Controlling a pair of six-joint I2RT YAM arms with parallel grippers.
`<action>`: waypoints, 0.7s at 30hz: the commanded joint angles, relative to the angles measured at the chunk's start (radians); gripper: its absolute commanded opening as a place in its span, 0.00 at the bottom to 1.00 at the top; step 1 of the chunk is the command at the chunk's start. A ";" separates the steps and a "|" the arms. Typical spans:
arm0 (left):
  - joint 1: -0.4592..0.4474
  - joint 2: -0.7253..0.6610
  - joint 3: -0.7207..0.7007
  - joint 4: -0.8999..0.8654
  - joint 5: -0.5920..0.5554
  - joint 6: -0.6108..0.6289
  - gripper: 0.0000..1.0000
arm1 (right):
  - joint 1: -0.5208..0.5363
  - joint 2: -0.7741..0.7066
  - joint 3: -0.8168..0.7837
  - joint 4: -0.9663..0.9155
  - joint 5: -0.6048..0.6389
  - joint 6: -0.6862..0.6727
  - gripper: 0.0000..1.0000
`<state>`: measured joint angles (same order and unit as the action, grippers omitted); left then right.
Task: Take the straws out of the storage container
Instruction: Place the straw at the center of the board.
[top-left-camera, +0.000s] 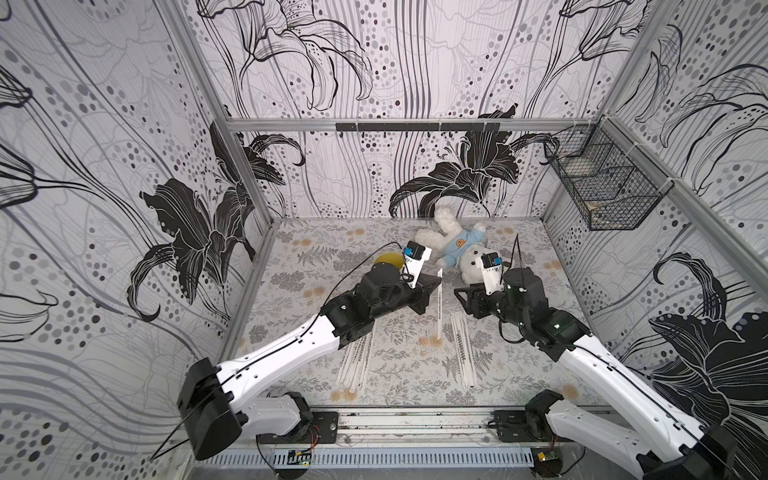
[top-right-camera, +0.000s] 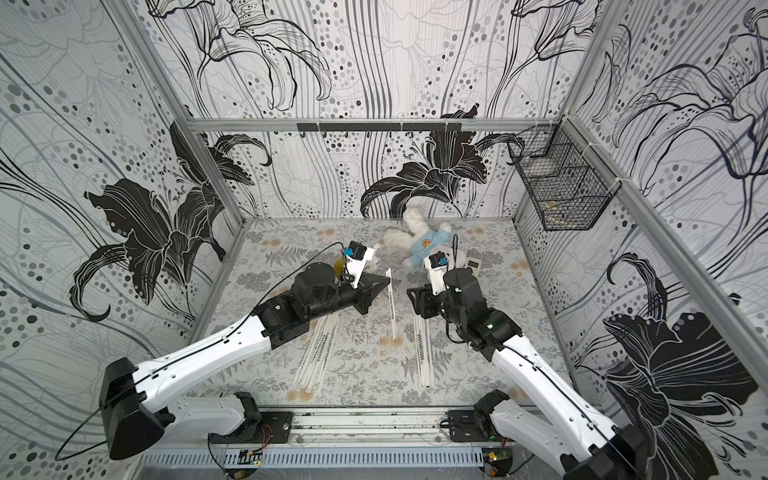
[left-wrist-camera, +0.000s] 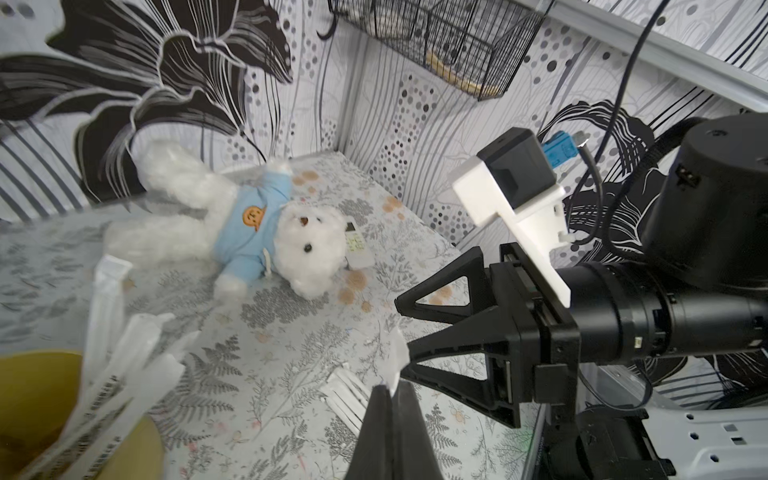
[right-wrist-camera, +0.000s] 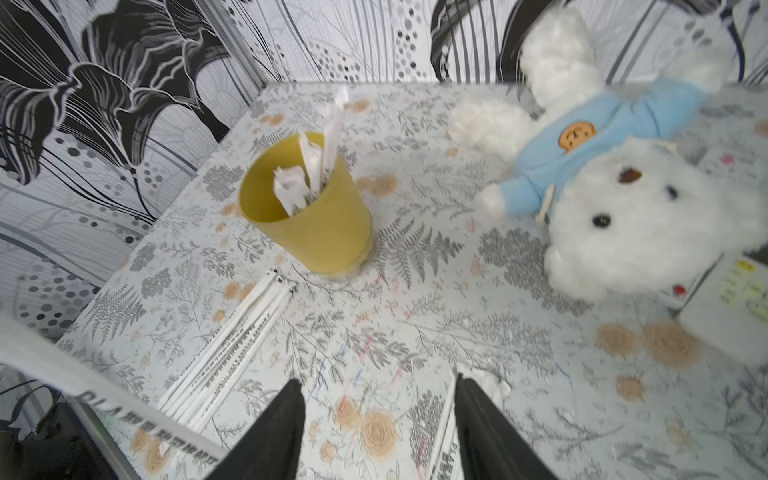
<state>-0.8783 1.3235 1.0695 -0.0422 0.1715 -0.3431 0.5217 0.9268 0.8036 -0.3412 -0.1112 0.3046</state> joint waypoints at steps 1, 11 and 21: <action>-0.028 0.054 -0.019 0.157 0.129 -0.152 0.00 | -0.036 -0.064 -0.026 -0.029 -0.062 0.058 0.62; -0.043 0.291 -0.046 0.429 0.314 -0.395 0.00 | -0.045 -0.279 -0.106 -0.044 0.064 0.070 0.61; -0.042 0.490 0.035 0.462 0.342 -0.441 0.00 | -0.046 -0.384 -0.095 -0.088 0.142 0.052 0.60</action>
<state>-0.9203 1.7863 1.0691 0.3202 0.4900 -0.7444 0.4808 0.5587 0.7128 -0.4046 -0.0071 0.3580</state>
